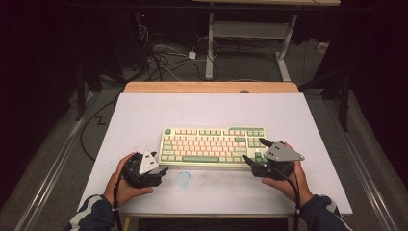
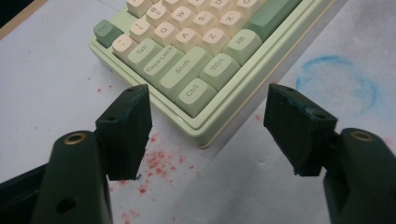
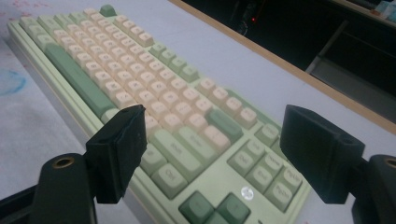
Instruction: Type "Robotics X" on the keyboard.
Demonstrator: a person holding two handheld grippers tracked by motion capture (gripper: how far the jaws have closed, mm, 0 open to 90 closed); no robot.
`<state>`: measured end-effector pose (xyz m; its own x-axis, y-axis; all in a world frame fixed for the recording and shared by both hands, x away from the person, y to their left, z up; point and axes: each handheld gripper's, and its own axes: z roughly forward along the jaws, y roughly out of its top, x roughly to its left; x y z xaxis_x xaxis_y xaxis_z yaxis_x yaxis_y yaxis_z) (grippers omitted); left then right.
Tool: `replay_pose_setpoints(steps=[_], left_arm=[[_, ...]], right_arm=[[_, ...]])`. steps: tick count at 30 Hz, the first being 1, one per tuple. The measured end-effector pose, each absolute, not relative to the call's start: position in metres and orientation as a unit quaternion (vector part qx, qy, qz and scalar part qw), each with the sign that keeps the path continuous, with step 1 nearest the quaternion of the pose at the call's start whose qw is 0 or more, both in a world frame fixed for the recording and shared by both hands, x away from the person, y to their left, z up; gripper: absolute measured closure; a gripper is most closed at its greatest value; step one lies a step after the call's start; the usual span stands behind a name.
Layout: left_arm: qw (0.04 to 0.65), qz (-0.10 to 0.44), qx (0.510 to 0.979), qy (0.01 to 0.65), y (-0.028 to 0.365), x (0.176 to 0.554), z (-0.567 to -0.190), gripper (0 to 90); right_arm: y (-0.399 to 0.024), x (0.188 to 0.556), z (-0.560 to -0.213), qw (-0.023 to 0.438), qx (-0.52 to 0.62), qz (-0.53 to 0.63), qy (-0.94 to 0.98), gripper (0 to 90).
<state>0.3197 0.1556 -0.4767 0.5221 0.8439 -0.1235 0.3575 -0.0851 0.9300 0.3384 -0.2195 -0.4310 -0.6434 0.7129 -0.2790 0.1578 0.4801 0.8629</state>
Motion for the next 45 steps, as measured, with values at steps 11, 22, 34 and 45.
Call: replay_pose_setpoints(steps=[11,22,34,45], left_arm=[[0.528,0.210,0.690,0.448,0.159,0.332,-0.465,63.4],[0.521,0.183,0.708,0.441,0.146,0.350,-0.450,87.3],[0.510,0.178,0.735,0.410,0.101,0.372,-0.445,87.2],[0.498,0.179,0.754,0.390,0.062,0.394,-0.451,87.2]], right_arm=[[-0.235,0.313,-0.448,0.328,0.273,0.413,0.804,24.3],[-0.230,0.309,-0.453,0.321,0.262,0.400,0.817,24.6],[-0.228,0.310,-0.456,0.323,0.261,0.387,0.823,25.0],[-0.224,0.311,-0.459,0.321,0.250,0.376,0.832,25.3]])
